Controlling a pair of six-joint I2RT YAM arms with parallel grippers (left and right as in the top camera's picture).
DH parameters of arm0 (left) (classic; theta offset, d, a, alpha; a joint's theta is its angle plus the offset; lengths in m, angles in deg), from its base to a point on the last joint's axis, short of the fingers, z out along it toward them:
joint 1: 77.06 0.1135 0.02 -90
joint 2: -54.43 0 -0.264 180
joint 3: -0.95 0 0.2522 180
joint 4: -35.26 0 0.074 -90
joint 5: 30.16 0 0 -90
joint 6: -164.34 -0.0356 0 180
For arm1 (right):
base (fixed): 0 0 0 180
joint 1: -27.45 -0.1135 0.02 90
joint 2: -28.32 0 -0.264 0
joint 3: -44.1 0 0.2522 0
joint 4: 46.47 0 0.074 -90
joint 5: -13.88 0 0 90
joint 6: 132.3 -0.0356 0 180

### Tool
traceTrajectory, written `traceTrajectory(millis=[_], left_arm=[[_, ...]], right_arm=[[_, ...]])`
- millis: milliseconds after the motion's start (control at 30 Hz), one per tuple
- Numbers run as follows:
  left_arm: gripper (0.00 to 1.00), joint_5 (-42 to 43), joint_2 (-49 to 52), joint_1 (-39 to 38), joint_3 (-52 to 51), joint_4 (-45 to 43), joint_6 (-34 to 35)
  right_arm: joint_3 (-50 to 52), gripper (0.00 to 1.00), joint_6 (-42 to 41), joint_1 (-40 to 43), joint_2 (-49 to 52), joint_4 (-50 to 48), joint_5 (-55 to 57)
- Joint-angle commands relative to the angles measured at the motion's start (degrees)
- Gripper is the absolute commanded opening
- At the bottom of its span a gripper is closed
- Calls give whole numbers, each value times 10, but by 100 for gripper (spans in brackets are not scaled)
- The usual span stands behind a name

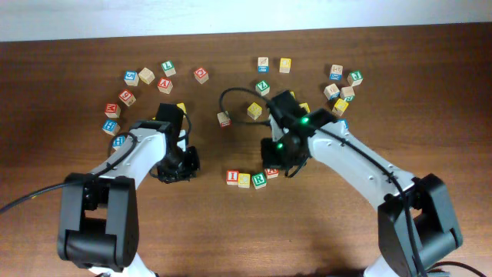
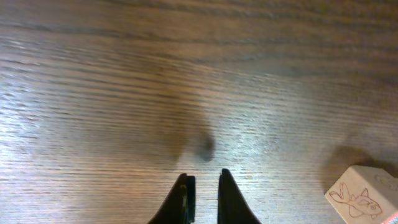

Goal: Spell out ICRA
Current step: 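Bring both grippers to opposite ends of the block row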

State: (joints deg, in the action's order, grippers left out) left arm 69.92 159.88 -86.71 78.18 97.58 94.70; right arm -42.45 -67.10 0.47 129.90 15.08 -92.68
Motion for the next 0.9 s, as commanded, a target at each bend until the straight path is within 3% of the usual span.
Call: traceTrajectory(millis=[0, 200, 867], left_arm=[[1, 6, 6, -28, -5, -11, -5], [0, 6, 7, -63, -6, -41, 11], [7, 6, 7, -69, -6, -46, 10]], right_arm=[[-1, 4, 36, 12, 7, -35, 54], [6, 4, 36, 10, 73, -89, 82], [9, 4, 36, -26, 85, -18, 52]])
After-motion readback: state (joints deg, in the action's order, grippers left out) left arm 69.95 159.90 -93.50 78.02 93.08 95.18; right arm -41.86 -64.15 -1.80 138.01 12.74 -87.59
